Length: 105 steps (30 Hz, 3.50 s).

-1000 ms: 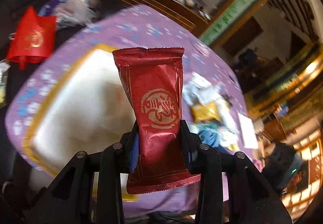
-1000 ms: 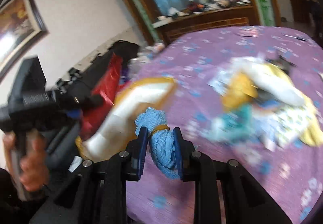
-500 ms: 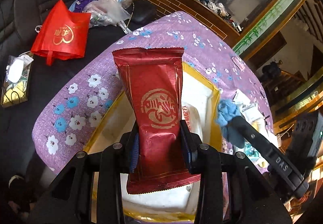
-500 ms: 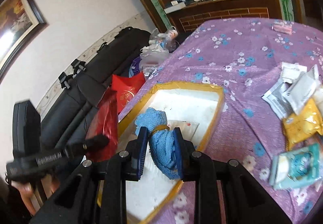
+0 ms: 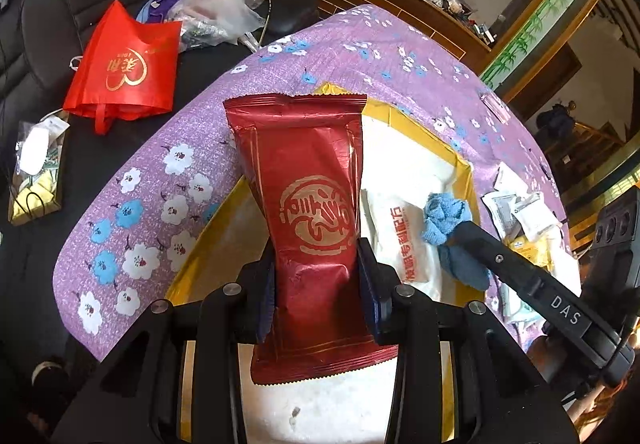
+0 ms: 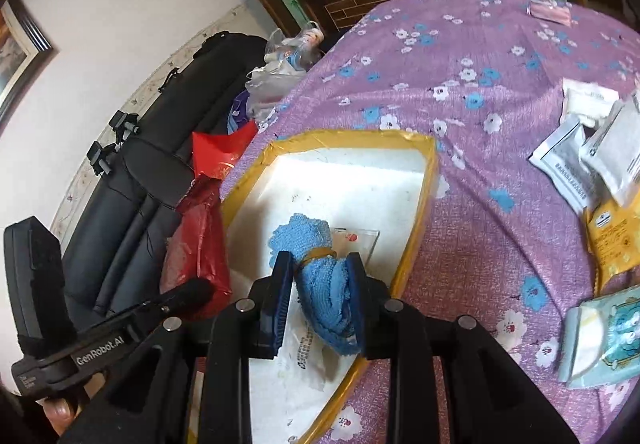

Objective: Organize soft objects
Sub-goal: 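Carry the red packet and blue cloth in both grippers over the foam box, then open both grippers to release the red packet and blue cloth into the box, then move both grippers back to the pile of items, then grasp the slim blue-white pad pack with the left gripper while the right grasps the white towel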

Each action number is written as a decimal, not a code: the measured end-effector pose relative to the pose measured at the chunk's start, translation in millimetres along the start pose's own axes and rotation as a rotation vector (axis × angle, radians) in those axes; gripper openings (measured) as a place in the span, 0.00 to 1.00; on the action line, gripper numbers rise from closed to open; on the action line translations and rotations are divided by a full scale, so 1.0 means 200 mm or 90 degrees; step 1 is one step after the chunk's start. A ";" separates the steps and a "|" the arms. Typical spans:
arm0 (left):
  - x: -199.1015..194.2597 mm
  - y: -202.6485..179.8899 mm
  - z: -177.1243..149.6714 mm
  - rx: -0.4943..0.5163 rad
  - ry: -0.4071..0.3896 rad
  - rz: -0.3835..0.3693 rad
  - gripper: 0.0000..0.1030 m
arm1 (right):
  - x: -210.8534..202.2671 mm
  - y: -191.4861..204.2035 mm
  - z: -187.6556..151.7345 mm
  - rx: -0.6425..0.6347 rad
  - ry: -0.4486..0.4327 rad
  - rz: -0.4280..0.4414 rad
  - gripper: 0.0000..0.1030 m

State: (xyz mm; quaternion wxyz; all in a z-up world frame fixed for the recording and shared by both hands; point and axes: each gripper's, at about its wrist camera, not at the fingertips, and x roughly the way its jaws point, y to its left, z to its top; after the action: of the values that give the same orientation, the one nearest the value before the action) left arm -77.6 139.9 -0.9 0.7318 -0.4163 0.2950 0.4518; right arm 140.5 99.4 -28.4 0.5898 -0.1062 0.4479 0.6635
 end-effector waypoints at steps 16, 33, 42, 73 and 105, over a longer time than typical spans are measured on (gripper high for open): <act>-0.28 -0.10 -0.07 -0.002 -0.107 -0.089 0.60 | -0.31 0.01 -0.07 -0.031 -0.068 0.107 0.59; -0.31 -0.79 -0.30 0.155 -0.086 -0.152 0.60 | -0.73 -0.51 -0.36 0.057 -0.109 0.080 0.68; -0.17 -1.11 -0.48 0.244 -0.030 -0.144 0.60 | -0.81 -0.71 -0.49 0.109 -0.129 0.069 0.69; 0.55 -1.32 -0.25 0.195 0.133 -0.189 0.66 | -0.94 -1.04 -0.13 0.128 -0.136 -0.025 0.69; 0.35 -1.26 -0.67 0.320 0.133 -0.138 0.69 | -0.90 -1.00 -0.11 0.117 -0.155 -0.139 0.30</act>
State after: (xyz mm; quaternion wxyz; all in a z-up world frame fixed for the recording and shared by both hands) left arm 173.1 -11.0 -35.2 0.8215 -0.2957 0.4251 0.2386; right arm 357.8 -59.1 -14.1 0.7154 -0.0188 0.4176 0.5599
